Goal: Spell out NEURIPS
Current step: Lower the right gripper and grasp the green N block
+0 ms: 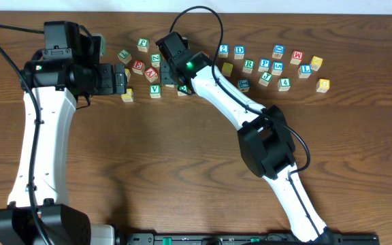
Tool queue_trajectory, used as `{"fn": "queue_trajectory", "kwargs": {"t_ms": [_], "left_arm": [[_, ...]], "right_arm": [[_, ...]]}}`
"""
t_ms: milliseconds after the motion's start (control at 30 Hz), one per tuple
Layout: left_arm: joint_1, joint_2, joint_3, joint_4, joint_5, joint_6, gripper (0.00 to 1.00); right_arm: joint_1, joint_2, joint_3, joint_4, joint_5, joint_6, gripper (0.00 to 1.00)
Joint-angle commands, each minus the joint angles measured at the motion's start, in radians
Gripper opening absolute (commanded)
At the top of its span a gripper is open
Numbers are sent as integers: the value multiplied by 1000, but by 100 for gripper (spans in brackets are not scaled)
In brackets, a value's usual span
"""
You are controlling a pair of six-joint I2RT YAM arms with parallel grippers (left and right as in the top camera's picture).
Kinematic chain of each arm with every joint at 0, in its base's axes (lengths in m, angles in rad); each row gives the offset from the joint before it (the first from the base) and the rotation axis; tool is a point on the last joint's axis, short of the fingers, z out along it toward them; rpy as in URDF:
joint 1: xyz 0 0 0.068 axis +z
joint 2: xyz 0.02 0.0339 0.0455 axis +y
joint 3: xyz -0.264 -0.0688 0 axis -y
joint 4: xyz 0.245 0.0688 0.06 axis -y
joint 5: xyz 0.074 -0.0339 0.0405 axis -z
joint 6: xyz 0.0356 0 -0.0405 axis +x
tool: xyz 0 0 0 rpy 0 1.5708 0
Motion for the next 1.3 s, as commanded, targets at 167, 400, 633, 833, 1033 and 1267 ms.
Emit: {"fn": "queue_trajectory", "kwargs": {"t_ms": [167,400,633,833,1033,1267], "left_arm": [[2,-5,26,-2,13,17,98],[2,-5,26,-2,13,17,97],[2,-5,26,-2,13,17,98],[2,-5,26,-2,13,17,98],[2,-5,26,-2,13,17,97],[1,-5,26,-3,13,17,98]], "right_arm": [[12,50,16,23,26,29,43],[13,67,16,28,26,30,43],[13,68,16,27,27,29,35],[13,68,16,27,27,-11,29],[13,68,16,20,27,-108,31],[13,71,16,14,37,-164,32]]}}
